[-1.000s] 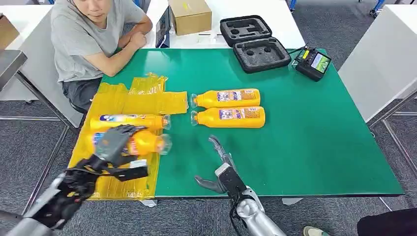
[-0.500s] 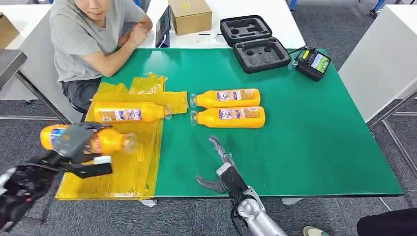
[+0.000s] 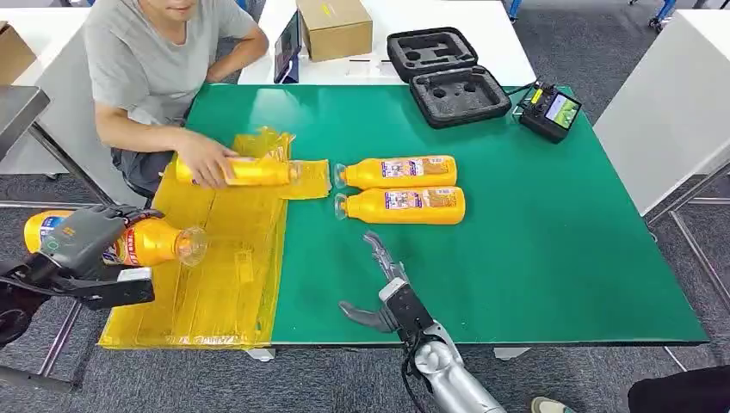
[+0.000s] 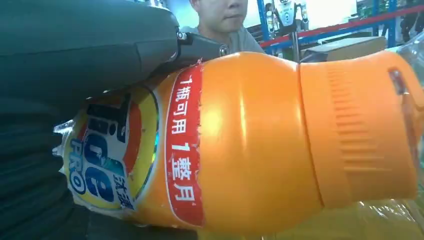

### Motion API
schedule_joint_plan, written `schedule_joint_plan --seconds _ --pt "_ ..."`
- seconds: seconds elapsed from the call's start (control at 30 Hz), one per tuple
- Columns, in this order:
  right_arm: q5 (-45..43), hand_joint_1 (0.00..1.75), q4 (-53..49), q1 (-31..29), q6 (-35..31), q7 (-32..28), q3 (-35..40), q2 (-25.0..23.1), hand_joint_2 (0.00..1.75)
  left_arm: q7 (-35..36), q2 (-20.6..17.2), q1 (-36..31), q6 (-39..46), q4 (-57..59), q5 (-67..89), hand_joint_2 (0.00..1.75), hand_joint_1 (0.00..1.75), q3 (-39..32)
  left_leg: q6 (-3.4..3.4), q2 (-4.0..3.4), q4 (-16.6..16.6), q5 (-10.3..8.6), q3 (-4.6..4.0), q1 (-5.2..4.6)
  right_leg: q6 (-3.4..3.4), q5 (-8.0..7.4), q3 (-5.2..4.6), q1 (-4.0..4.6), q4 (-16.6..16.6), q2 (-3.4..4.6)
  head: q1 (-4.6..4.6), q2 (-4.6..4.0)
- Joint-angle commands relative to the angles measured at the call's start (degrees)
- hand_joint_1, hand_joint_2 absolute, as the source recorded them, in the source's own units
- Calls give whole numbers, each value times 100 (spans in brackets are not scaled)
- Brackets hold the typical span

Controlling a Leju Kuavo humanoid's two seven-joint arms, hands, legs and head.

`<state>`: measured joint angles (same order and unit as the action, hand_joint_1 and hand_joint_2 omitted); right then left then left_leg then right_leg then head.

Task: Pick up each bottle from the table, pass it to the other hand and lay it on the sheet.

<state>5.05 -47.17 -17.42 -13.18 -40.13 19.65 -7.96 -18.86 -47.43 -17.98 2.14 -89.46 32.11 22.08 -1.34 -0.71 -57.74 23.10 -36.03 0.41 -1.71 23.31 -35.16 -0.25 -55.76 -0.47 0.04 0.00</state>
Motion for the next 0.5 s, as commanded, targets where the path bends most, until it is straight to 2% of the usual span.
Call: schedule_joint_plan --seconds 0.03,0.2,0.43,0.5 --pt "-37 0 253 -234 -36 13 -37 -11 175 -11 451 -108 410 397 235 175 175 445 2 9 11 3 22 -6 1 7 19 -7 3 -3 0 0" --pt "-16 0 69 -40 -101 13 -81 81 175 -21 800 345 848 379 416 175 175 430 1 9 19 3 34 -9 0 9 29 -10 11 -4 -2 0" --pt "26 0 148 -52 -66 13 -51 85 175 -64 1092 480 1014 519 552 175 175 394 4 16 15 6 36 -7 2 14 30 -8 8 -10 -2 0" --pt "26 0 165 -82 -161 13 -38 83 175 -54 1572 810 1325 551 1026 175 175 312 4 11 15 9 42 -7 2 15 34 -8 8 -5 0 0"
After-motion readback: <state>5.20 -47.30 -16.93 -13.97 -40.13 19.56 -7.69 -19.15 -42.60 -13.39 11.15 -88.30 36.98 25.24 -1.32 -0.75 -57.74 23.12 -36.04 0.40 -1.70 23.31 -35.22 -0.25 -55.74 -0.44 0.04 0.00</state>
